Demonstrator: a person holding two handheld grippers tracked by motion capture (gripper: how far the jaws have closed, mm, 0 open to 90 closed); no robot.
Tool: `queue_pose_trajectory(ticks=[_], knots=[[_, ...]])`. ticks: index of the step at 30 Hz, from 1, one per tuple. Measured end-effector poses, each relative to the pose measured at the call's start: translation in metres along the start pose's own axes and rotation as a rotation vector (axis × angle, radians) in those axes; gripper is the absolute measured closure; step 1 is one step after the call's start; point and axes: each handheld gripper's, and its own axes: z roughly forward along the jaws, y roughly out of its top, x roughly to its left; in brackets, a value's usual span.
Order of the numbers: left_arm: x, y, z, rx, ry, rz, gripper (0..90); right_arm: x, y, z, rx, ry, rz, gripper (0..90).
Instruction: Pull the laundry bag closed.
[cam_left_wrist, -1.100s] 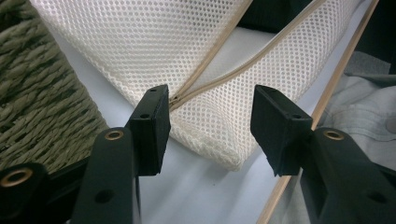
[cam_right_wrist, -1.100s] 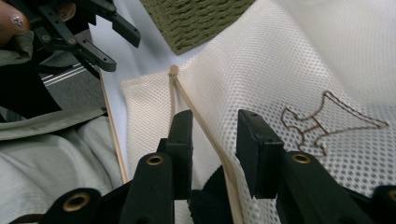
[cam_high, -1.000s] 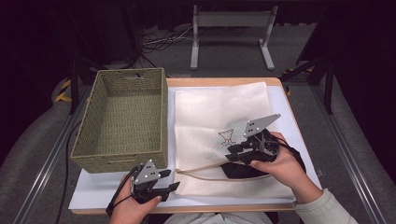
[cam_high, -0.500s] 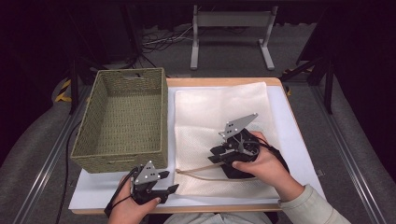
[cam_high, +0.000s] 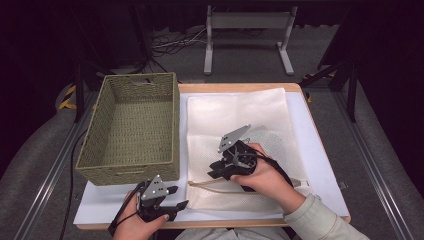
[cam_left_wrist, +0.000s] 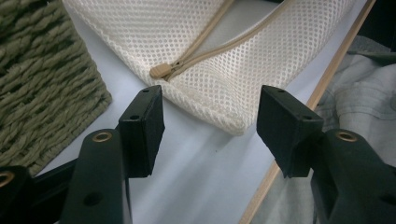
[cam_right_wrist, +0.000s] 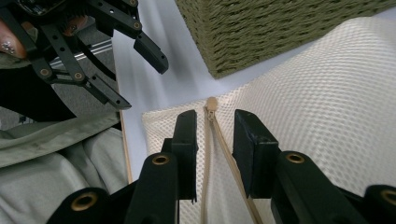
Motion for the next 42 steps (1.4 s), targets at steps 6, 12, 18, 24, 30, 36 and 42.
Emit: queue_pose_trajectory(ticks=[6,12,18,24,30,36,42], knots=[[0.0,-0.003,0.001,0.013,0.0,-0.009,42.4,-0.001,0.006,0.026,0.044,0.025,-0.002,71.7],[0.001,-0.003,0.003,0.024,-0.005,-0.004,42.4,-0.002,0.011,0.048,0.067,0.04,0.008,71.4],[0.0,-0.003,0.006,0.034,-0.012,0.002,42.2,-0.002,0.015,0.064,0.08,0.049,0.009,70.5],[0.0,-0.003,0.006,0.036,-0.014,0.001,42.1,-0.004,0.015,0.081,0.099,0.048,0.019,69.7],[0.0,-0.003,0.006,0.034,-0.012,-0.001,41.8,-0.005,0.014,0.096,0.125,0.046,0.025,69.4],[0.0,-0.004,0.006,0.035,-0.012,0.002,41.7,-0.005,0.014,0.105,0.138,0.038,0.019,69.2],[0.0,-0.004,0.006,0.035,-0.013,0.002,41.6,-0.004,0.014,0.114,0.167,0.01,0.008,69.6]])
